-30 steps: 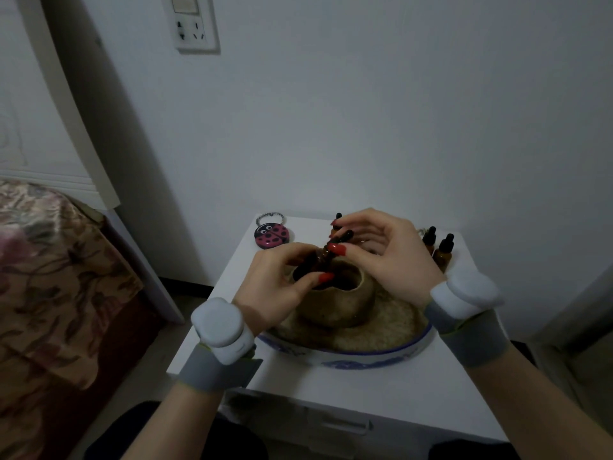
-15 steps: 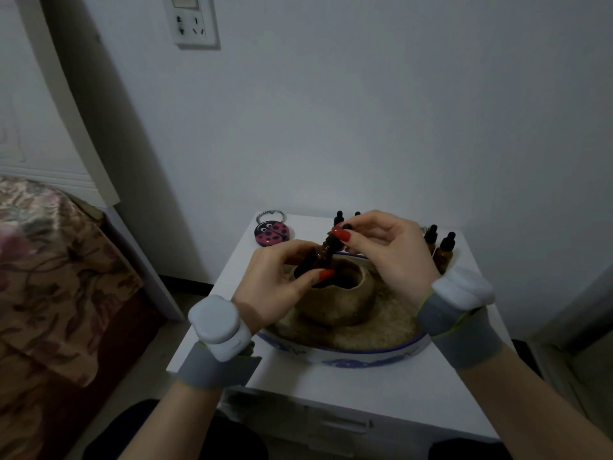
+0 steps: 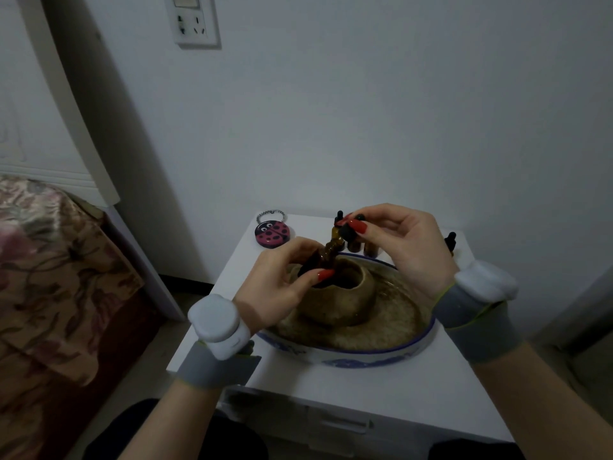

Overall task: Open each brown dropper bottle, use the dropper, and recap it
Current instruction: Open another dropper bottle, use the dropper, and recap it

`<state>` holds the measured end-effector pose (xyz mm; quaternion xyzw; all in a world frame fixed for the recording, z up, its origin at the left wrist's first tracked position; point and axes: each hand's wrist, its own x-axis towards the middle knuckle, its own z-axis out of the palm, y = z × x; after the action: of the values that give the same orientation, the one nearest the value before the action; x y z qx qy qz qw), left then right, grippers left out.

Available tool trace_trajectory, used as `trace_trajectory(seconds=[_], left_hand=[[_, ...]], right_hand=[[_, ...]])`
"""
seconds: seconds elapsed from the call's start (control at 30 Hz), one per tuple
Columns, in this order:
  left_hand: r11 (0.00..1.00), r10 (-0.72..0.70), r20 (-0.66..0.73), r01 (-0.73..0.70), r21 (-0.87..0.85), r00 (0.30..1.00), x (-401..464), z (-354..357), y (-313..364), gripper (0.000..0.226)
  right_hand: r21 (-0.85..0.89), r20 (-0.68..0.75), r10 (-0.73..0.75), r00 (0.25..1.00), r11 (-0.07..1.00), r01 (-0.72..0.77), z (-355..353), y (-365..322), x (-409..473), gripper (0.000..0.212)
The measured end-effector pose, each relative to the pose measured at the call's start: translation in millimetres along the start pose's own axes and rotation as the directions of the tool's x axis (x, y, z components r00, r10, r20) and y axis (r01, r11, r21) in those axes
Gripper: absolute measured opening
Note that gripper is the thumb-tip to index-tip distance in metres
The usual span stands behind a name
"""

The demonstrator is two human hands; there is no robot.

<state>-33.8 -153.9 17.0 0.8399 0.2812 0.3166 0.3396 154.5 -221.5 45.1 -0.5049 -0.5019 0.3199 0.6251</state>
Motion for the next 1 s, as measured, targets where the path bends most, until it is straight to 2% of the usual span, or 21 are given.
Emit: trace_trajectory(seconds=[0.47,1.0], left_hand=[[1.000,0.012,-0.051,-0.012,0.009,0.999,-1.0,0.8,4.0,0.032],[1.000,0.003,-0.060,-0.003,-0.009,0.998,-0.2,1.2,1.0,0.032]], right_hand=[[-0.078,-0.004,-0.020,1.000,0.997,0.020,4.6,0.4,-3.0,0.015],[-0.055,0.014,0.002,1.000,0.999,-0.002,4.8,0.6,-2.9,0.016]])
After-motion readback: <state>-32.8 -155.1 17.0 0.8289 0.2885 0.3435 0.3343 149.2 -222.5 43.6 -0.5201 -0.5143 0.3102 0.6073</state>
